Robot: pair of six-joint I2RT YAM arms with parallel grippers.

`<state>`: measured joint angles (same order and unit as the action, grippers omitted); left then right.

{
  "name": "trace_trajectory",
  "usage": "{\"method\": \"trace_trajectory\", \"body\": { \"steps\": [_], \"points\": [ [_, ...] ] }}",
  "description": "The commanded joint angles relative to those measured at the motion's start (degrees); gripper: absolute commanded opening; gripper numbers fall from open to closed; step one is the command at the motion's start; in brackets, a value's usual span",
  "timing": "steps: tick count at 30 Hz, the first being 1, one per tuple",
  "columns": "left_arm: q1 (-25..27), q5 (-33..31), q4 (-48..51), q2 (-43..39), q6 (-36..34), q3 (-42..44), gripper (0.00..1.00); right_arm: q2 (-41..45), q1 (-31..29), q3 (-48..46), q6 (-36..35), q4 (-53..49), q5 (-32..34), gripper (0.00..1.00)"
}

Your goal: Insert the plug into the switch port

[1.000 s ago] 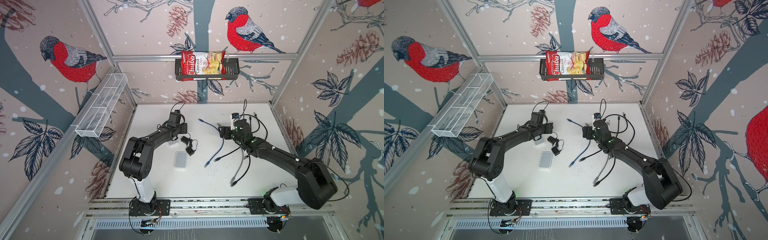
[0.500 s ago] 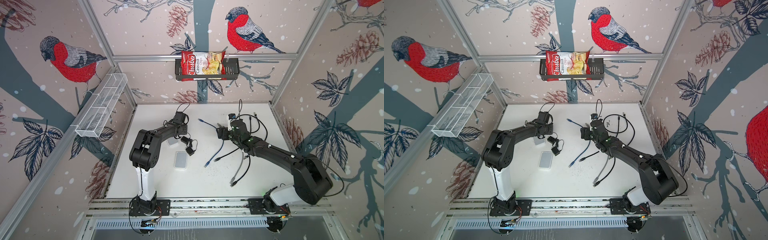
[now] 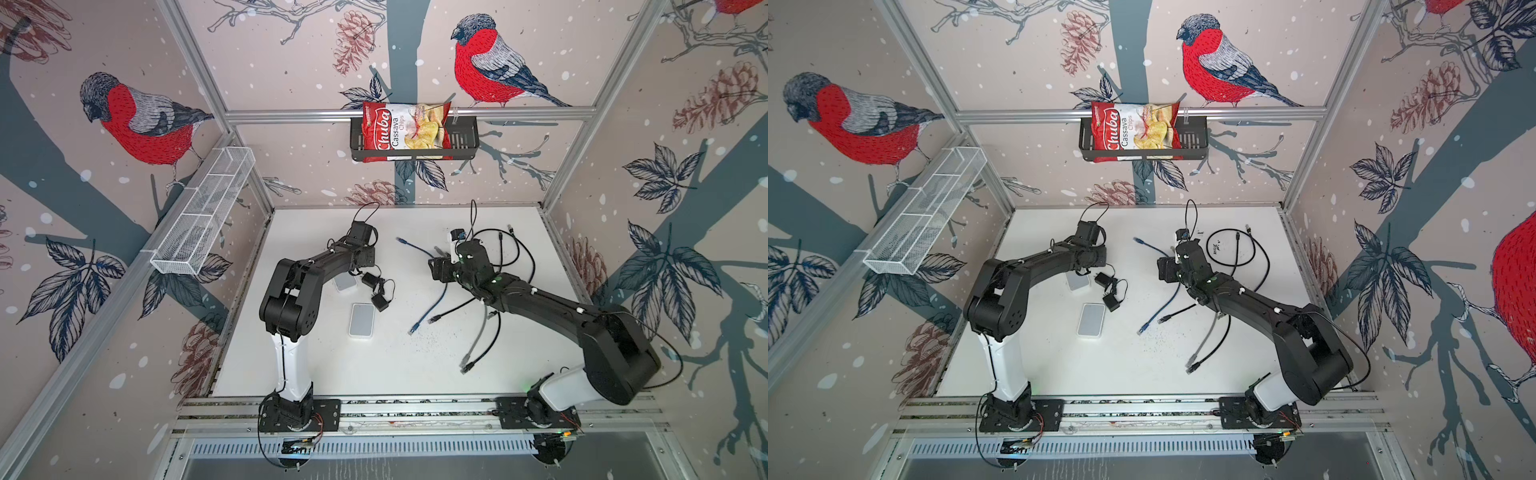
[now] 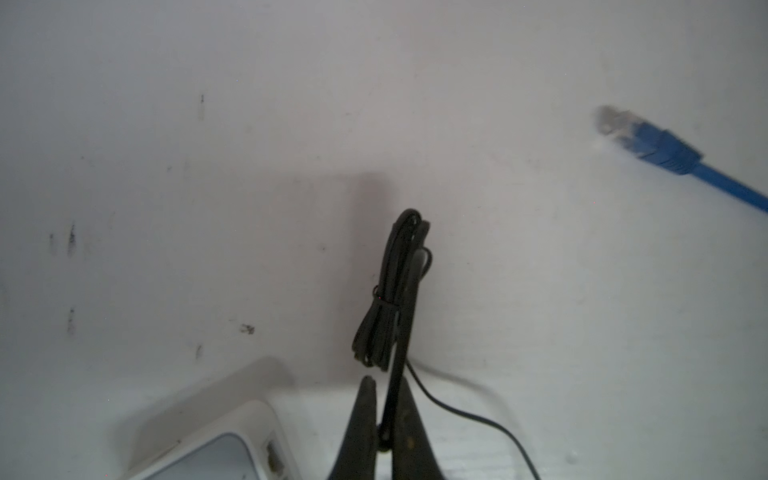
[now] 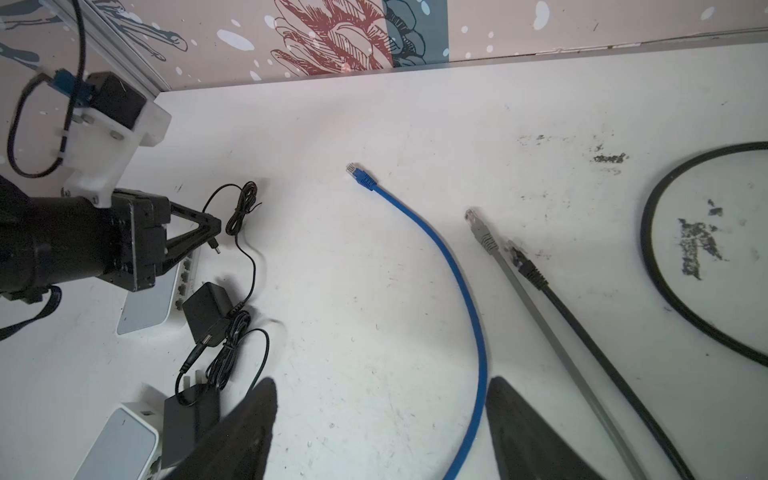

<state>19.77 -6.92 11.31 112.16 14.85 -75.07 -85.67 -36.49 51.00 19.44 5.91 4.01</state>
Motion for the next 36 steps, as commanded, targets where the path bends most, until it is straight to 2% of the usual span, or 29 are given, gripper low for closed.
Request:
{"method": "trace_trajectory", "body": {
  "steps": [1,4,9,13,18,23,27,31,36],
  "points": [
    [0.01,5.50,0.38,-2.12,2.04,-0.46,0.00,-0.26,-0.19,-0.32,-0.69,1.39,-1.88,0.79],
    [0.09,9.34,-0.02,-3.72,3.61,-0.29,0.00,-0.63,-0.42,-0.55,-0.49,2.55,-3.49,0.79],
    [0.09,9.87,0.92,-4.49,4.99,-0.77,0.00,-1.51,-0.86,0.29,-0.25,2.74,-4.68,0.77],
    [0.17,13.62,1.17,-4.49,5.97,-1.01,0.00,-1.88,-1.38,0.33,-0.12,3.44,-5.47,0.77],
    [2.42,17.39,-0.67,-5.64,7.06,1.08,0.00,-3.91,-1.74,1.35,0.54,4.97,-8.75,0.74],
    [5.85,17.81,-4.02,-7.99,5.46,4.87,0.00,-6.37,-1.74,3.59,2.32,5.47,-11.87,0.67],
    [7.65,21.66,-9.47,-9.63,3.99,9.29,0.00,-8.72,-1.74,5.60,4.07,5.82,-14.52,0.62],
    [8.07,23.52,-14.21,-10.58,4.26,13.01,0.00,-10.99,-1.74,7.47,6.16,6.43,-16.68,0.59],
    [8.48,25.02,-17.77,-11.19,5.02,14.94,0.00,-14.92,-1.74,9.93,9.61,7.76,-19.77,0.48]
  ]
}}
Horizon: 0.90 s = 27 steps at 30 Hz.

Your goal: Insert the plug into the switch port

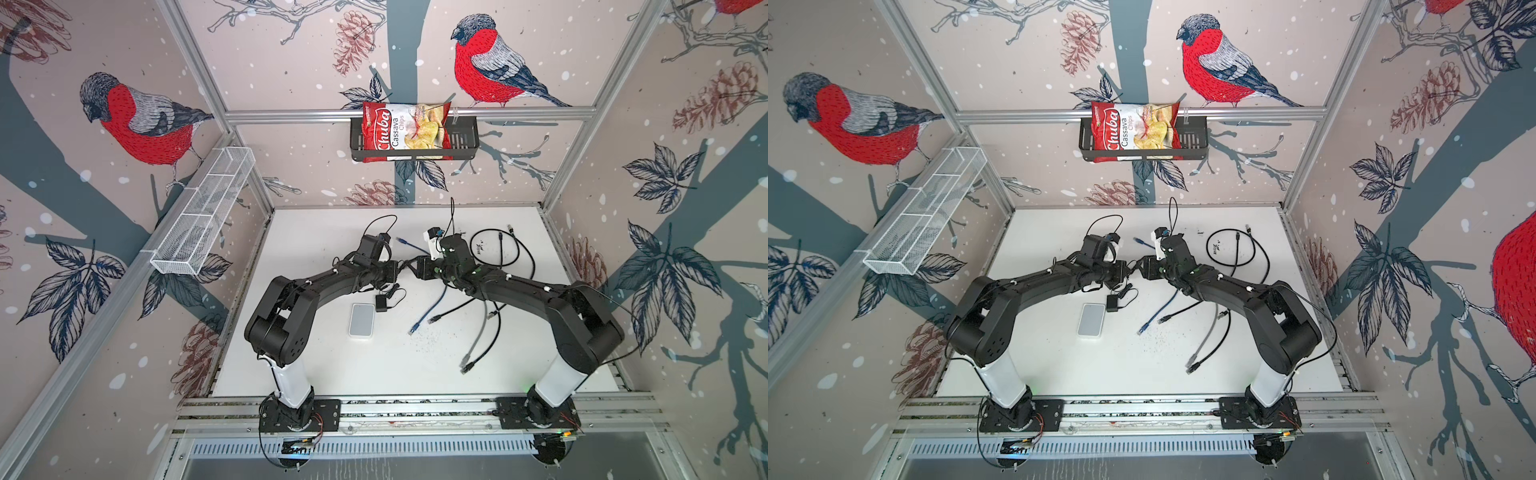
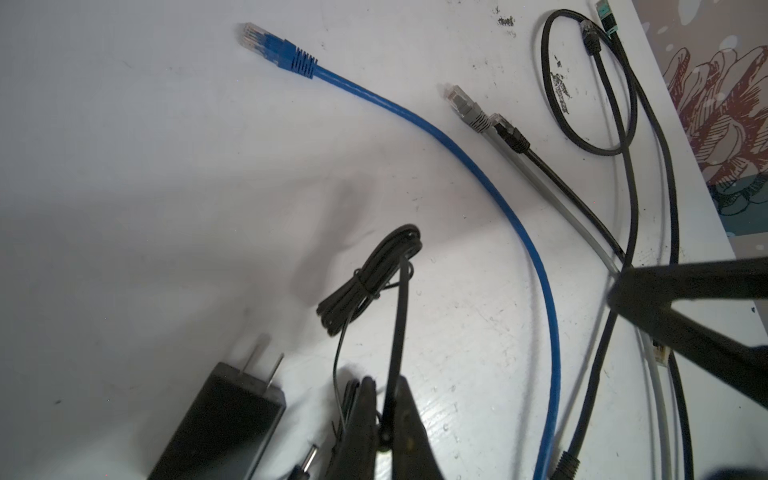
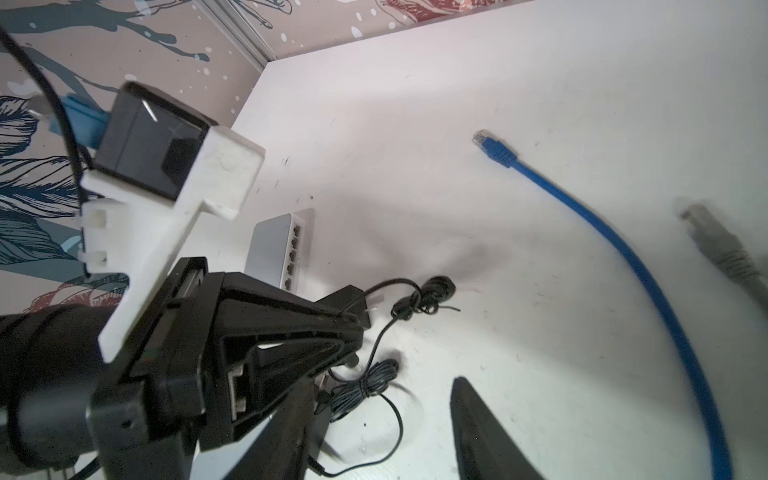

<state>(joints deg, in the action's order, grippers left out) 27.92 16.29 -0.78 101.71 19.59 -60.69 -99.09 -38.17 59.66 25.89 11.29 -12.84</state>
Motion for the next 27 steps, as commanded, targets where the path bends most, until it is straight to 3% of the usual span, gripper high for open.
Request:
{"method": "trace_trajectory", "body": {
  "steps": [1,5,27],
  "points": [
    [0.37,1.81,-6.06,-0.88,0.44,0.76,0.00,-2.18,-0.06,1.54,4.01,2.86,-3.27,0.46],
    [0.67,1.67,-7.69,-1.67,1.66,1.43,0.00,-4.90,-0.08,3.19,6.97,4.06,-5.55,0.37],
    [3.83,0.13,-6.75,-0.91,0.09,1.01,0.00,-10.93,0.30,6.49,13.97,8.47,-9.37,0.35]
  ]
}}
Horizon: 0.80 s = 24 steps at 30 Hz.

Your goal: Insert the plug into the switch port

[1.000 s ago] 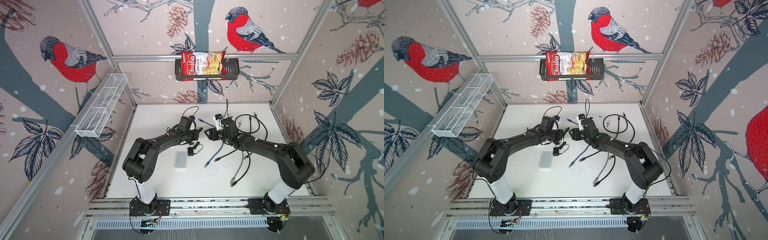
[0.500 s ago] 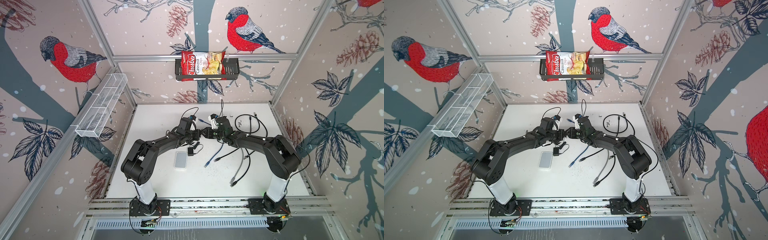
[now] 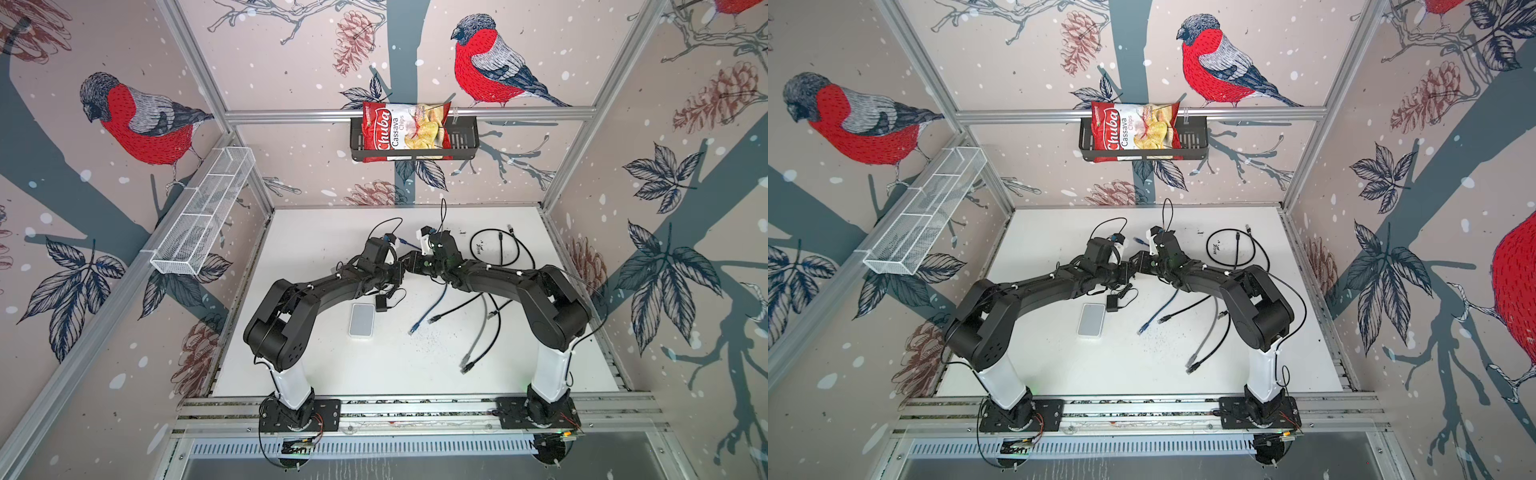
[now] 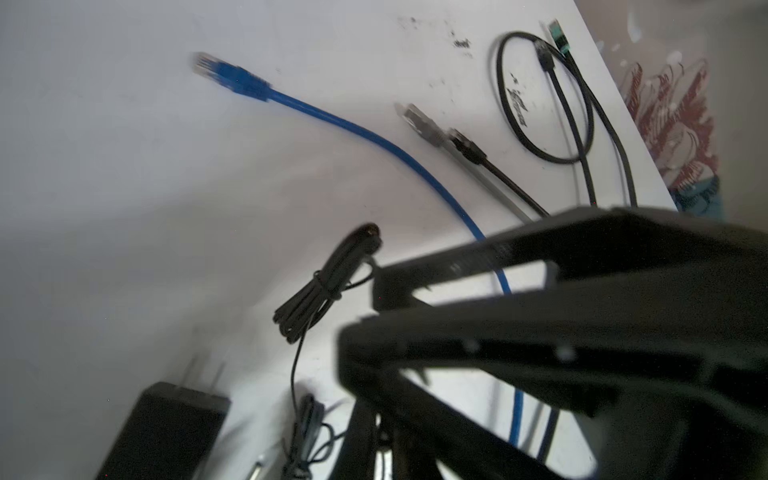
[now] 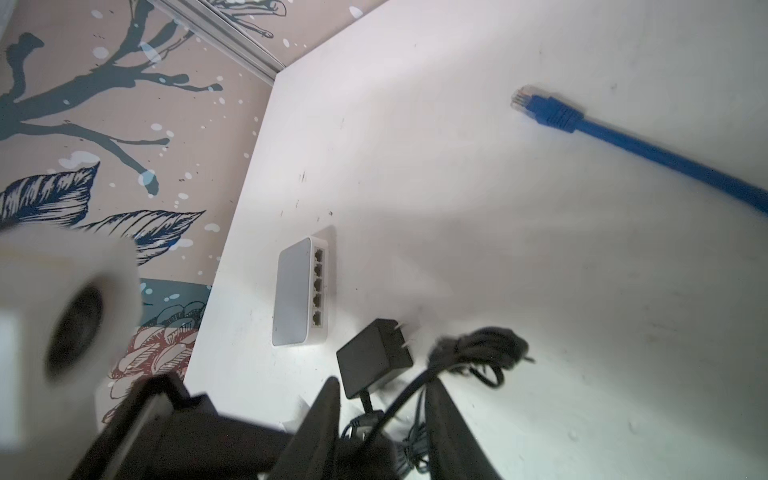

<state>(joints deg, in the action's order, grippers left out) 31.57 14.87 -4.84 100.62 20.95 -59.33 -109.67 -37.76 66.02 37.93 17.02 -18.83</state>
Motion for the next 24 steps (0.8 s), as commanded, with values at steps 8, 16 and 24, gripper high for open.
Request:
{"method": "trace_trajectory", "body": {
  "steps": [8,16,24],
  "points": [
    [0.20,0.84,-3.34,0.24,-1.07,-0.39,0.00,-1.56,-0.16,1.48,1.35,0.49,-4.10,0.34],
    [0.23,-0.37,-3.26,0.50,-1.14,-0.75,0.00,-2.93,-0.11,3.15,0.25,-3.21,-4.19,0.19],
    [0.24,-0.79,-3.41,0.42,-0.97,0.47,0.20,-3.07,0.36,4.02,0.66,-2.95,-6.01,0.09]
  ]
}}
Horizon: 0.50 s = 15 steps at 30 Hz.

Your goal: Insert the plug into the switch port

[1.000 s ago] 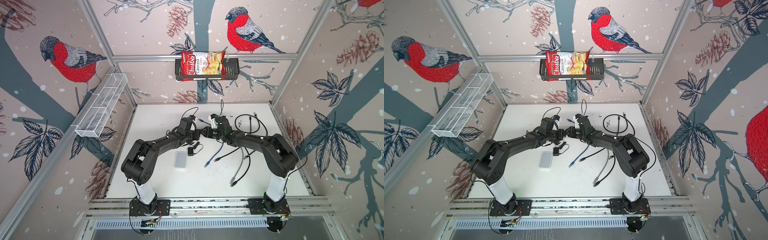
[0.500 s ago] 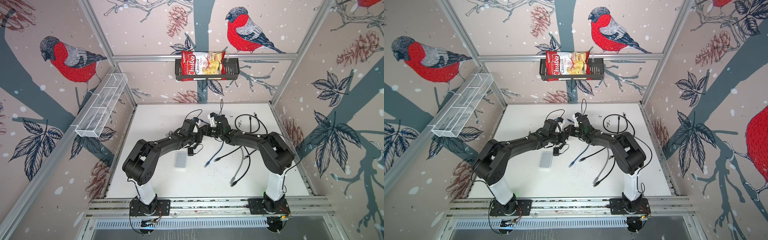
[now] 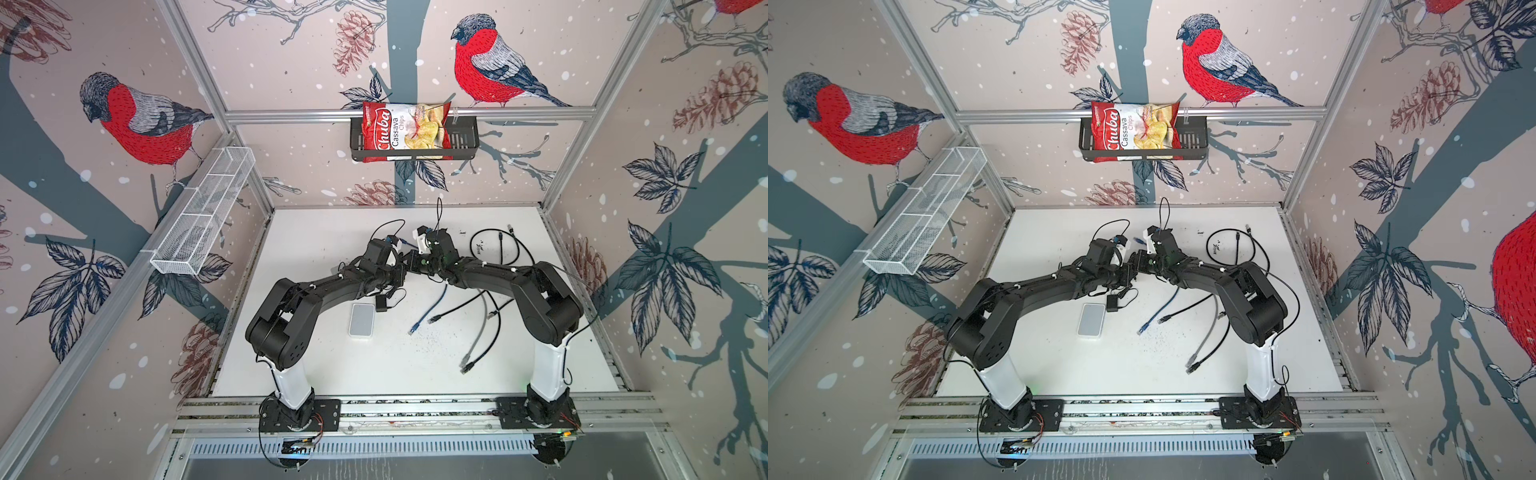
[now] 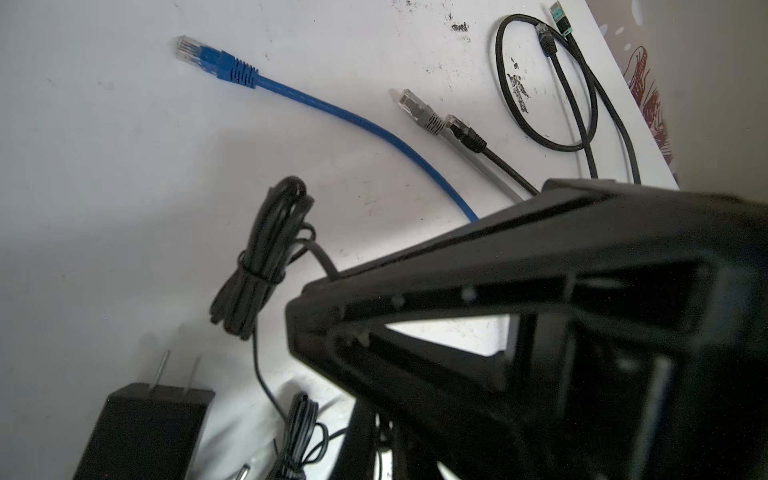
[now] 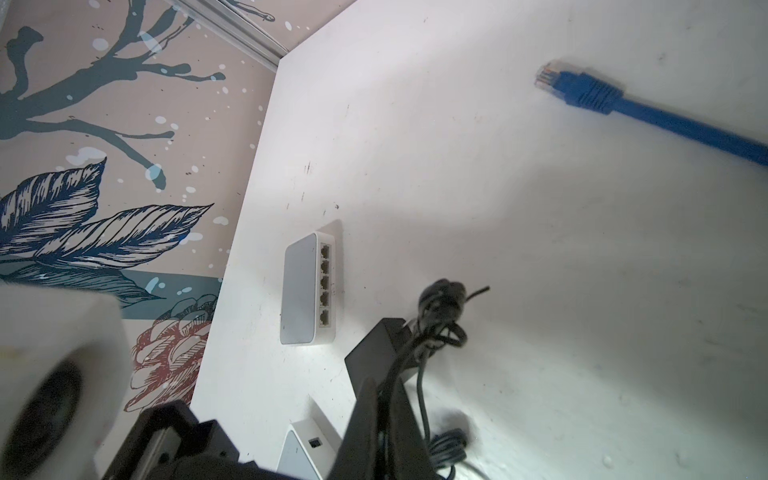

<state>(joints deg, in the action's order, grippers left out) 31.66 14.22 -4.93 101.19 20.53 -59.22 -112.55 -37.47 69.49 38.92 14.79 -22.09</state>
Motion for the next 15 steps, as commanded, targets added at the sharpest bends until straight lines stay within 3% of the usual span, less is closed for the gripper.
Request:
{"method": "trace_trajectory", "body": {
  "steps": [1,3,7,15],
  "points": [
    [0.08,0.01,-3.70,-0.27,-0.44,0.80,0.25,-0.11,0.12,0.82,-0.41,-0.79,-2.92,0.09],
    [0.15,0.10,-4.55,-0.70,-0.28,1.68,0.36,-0.04,0.13,1.35,-0.59,-1.18,-2.96,0.08],
    [0.13,0.45,-6.37,-1.05,-0.06,3.43,0.46,0.05,0.33,2.08,-0.95,-2.02,-3.37,0.08],
    [0.12,-0.32,-11.42,-1.37,-0.44,6.44,0.46,1.16,1.10,2.26,-0.57,-2.61,-6.33,0.08]
  ]
}}
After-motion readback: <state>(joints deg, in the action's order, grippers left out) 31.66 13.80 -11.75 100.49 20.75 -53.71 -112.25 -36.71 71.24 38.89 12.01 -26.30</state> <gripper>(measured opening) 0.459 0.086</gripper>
